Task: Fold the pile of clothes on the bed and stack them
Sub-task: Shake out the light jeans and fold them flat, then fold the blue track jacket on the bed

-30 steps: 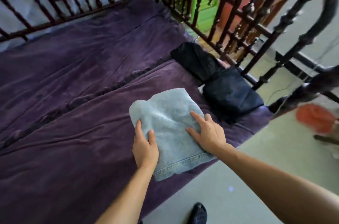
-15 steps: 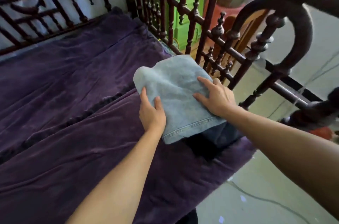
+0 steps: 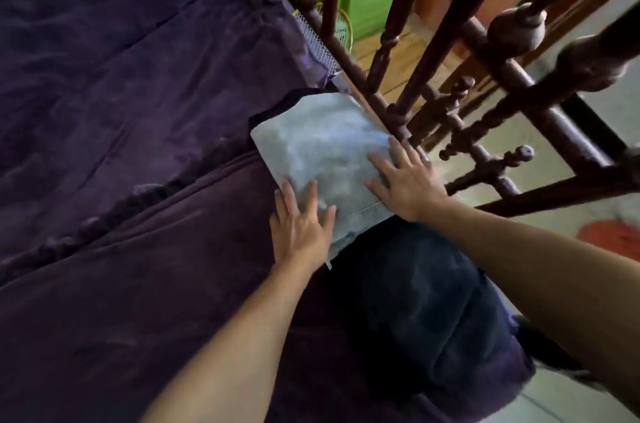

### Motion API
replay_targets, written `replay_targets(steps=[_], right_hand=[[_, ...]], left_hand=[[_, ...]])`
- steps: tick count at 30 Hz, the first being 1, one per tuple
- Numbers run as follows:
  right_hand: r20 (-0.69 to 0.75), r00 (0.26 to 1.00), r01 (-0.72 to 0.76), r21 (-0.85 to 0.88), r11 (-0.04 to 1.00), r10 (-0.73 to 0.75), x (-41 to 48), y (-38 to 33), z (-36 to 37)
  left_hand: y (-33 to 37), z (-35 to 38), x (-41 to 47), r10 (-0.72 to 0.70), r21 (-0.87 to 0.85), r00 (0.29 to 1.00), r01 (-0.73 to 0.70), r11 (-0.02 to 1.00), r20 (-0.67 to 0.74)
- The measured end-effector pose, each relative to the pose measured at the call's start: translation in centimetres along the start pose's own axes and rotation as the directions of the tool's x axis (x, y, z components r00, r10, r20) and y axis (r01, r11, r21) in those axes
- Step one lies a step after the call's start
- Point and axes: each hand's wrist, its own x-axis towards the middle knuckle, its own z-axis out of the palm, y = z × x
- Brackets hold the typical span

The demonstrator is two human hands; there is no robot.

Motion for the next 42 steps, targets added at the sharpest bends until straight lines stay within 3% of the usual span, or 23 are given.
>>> replay_targets(steps=[2, 6, 13, 18, 24, 31, 37, 42], right_hand=[[0.012, 1.000, 0.014, -0.006, 1.000, -0.014, -0.4, 0.1, 2.6], [0.033, 0.999, 0.007, 0.044, 0.999, -0.008, -0.1, 0.2, 5.4], [0.198, 0.980, -0.029, -0.017, 0.999, 0.032, -0.4, -0.6, 2.7], [0.167, 0.985, 0.048, -0.061, 0.997, -0.037, -6.2, -3.0, -1.9], [0.147, 0.970, 0.195, -0.011, 0.981, -0.191, -16.9, -7.6, -3.3], [0.151, 0.871, 0.475, -0.012, 0.880, -0.468, -28.1, -18.9, -3.9], [0.151, 0.746, 0.661, -0.060, 0.748, -0.648, -35.5, -32.9, -4.5], [0.151, 0.664, 0.747, -0.073, 0.661, -0.733, -41.3, -46.2, -3.7]], left_hand=[[-0.9, 2.0, 0.1, 0.041, 0.097, 0.999, -0.045, 0.994, 0.034], [-1.6, 4.4, 1.0, 0.014, 0.094, 0.994, -0.024, 0.995, 0.105], [-0.4, 1.5, 0.2, -0.058, 0.093, 0.954, 0.032, 0.995, 0.293], [-0.8, -2.3, -8.4, -0.041, 0.103, 0.978, 0.020, 0.994, 0.203], [-5.3, -3.9, -22.9, -0.207, -0.014, 0.972, 0.210, 0.978, 0.114], [-14.1, -6.3, -40.5, -0.453, -0.107, 0.891, 0.450, 0.886, -0.002], [-23.9, -10.6, -52.6, -0.621, -0.187, 0.768, 0.595, 0.782, -0.155], [-33.8, -13.3, -62.3, -0.711, -0.236, 0.673, 0.671, 0.703, -0.202]])
